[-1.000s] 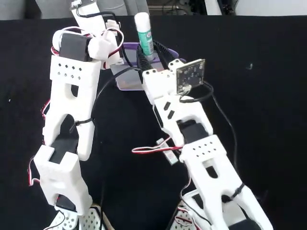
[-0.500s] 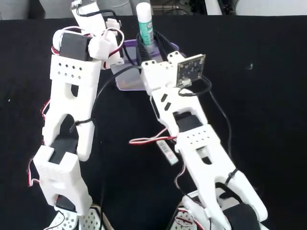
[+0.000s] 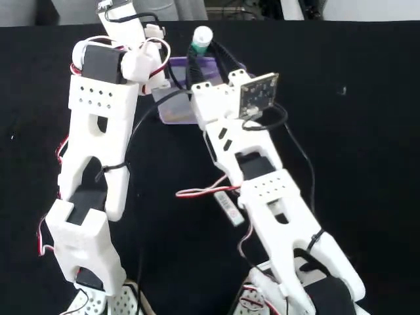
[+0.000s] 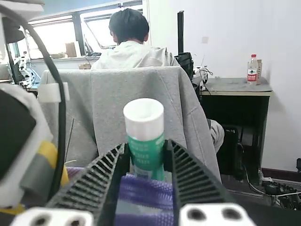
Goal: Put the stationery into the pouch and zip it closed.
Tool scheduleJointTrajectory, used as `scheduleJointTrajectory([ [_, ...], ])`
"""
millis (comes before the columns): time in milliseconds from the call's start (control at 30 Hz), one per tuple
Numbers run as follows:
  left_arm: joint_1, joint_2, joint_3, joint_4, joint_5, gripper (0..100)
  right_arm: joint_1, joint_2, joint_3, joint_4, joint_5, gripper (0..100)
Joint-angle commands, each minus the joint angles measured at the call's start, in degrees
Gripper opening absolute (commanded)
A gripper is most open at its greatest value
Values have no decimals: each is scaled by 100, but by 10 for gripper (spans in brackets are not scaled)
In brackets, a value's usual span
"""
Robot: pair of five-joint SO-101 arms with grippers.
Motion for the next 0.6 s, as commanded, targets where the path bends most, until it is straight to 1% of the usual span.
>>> scheduleJointTrajectory([
  [0, -154, 62, 127, 62, 44, 30, -9, 295, 101, 44, -62, 109],
  [67, -154, 62, 136, 62, 44, 30, 9, 295, 101, 44, -62, 89],
  [167, -154, 70, 136, 62, 35, 30, 9, 295, 101, 44, -44, 17],
  [200, -154, 70, 136, 62, 35, 30, 9, 295, 101, 44, 44, 10],
  [267, -171, 70, 136, 62, 26, 30, 9, 286, 101, 26, 316, 18],
  [333, -224, 70, 136, 62, 26, 30, 9, 145, 119, 26, 431, 18],
  [567, -338, 70, 136, 62, 35, 30, -18, -919, 567, 53, 413, 18],
])
